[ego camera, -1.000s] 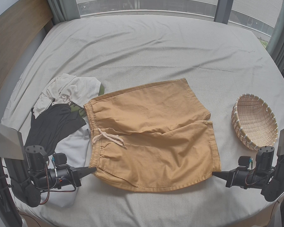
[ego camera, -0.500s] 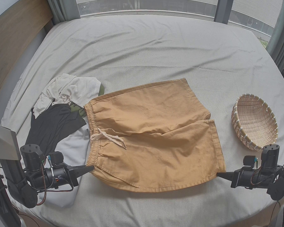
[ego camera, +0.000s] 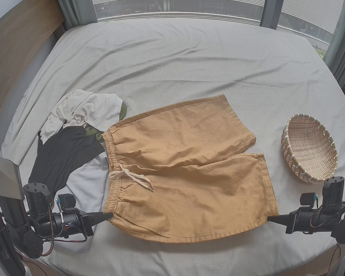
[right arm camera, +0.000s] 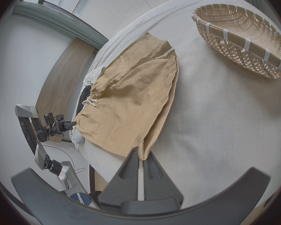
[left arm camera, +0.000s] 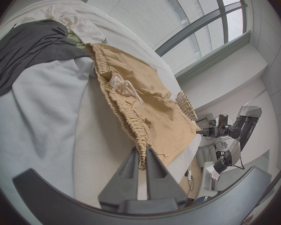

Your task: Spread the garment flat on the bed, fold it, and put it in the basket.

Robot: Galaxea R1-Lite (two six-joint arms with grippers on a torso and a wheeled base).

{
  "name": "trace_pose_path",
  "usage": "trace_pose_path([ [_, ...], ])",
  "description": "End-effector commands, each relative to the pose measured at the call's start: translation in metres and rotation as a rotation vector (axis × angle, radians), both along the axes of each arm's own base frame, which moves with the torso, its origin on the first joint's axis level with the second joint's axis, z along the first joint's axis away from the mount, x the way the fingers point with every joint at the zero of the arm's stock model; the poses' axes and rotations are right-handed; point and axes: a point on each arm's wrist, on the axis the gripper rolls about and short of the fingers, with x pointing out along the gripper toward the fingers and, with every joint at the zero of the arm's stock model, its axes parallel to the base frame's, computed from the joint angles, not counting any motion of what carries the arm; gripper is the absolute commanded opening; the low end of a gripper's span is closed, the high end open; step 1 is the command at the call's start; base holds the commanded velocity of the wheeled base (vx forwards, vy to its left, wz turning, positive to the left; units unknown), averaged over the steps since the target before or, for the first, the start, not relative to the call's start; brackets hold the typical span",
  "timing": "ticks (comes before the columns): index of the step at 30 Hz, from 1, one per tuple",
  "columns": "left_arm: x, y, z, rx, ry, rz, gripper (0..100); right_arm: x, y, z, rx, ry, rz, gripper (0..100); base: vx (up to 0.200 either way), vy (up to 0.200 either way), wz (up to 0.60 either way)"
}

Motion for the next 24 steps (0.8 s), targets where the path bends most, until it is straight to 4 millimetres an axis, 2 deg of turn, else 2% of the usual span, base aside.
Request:
trace_pose_path([
  [1, -0.006, 0.001, -0.004, 0.003, 0.050, 0.000, 0, -0.010, 0.000, 0.005, -0.007, -0.003, 0.012, 0, 0.000, 0.000, 0.00],
  [12, -0.011, -0.001, -0.007, 0.008, 0.111, -0.010, 0, -0.022, 0.000, 0.008, -0.017, 0.036, 0.027, 0, 0.000, 0.000, 0.00],
  [16, -0.015, -0.001, 0.001, 0.005, 0.099, -0.015, 0, -0.028, 0.001, 0.008, -0.024, 0.066, 0.042, 0, 0.000, 0.000, 0.00],
  [24, -0.035, -0.003, 0.014, -0.012, 0.180, -0.075, 0, -0.030, 0.001, 0.007, -0.032, 0.086, 0.050, 0, 0.000, 0.000, 0.00],
])
